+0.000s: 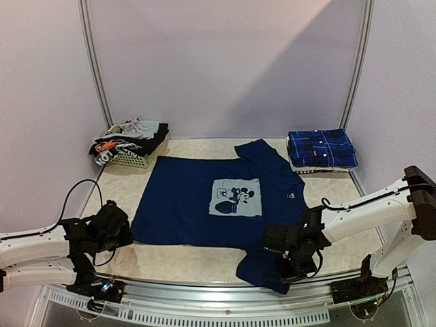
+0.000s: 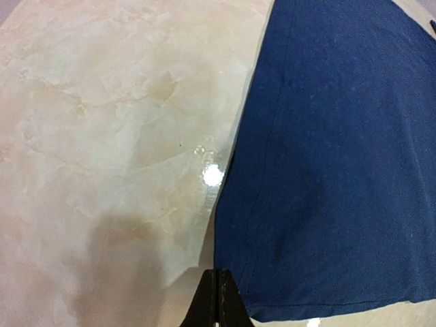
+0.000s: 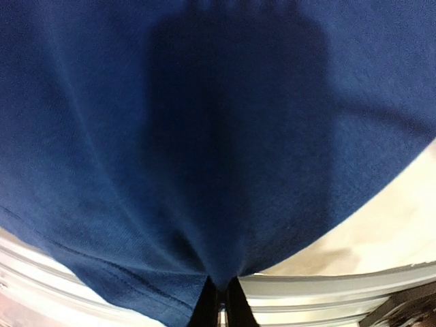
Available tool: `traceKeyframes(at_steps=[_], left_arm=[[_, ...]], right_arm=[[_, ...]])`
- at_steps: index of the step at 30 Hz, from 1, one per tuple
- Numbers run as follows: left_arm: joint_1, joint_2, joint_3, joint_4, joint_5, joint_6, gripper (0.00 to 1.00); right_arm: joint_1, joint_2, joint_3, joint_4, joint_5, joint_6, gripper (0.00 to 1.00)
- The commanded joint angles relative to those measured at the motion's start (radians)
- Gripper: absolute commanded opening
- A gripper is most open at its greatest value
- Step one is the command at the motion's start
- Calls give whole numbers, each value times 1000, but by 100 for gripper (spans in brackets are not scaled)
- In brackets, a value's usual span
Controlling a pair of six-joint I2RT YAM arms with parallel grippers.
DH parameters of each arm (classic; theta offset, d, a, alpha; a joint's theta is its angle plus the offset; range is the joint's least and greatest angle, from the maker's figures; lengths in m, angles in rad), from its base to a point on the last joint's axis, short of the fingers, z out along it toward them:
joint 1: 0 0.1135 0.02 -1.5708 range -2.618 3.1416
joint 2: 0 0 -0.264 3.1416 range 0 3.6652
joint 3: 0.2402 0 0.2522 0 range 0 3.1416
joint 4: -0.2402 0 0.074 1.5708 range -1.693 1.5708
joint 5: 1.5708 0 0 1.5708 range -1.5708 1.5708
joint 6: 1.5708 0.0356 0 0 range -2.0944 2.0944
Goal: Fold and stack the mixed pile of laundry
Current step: Fold the 1/3-folded T-shirt at the center of the board.
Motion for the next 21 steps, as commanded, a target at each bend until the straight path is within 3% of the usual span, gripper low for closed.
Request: traceKeyframes(at_steps=[1,21], left_arm=[[-8,14,1,-3,-1,23,0],[-48,-11,127,-162,-1,37,0]], right_arm=[[-1,9,47,27,146,-15,0],[-2,-198,168,-281,277,-26,0]])
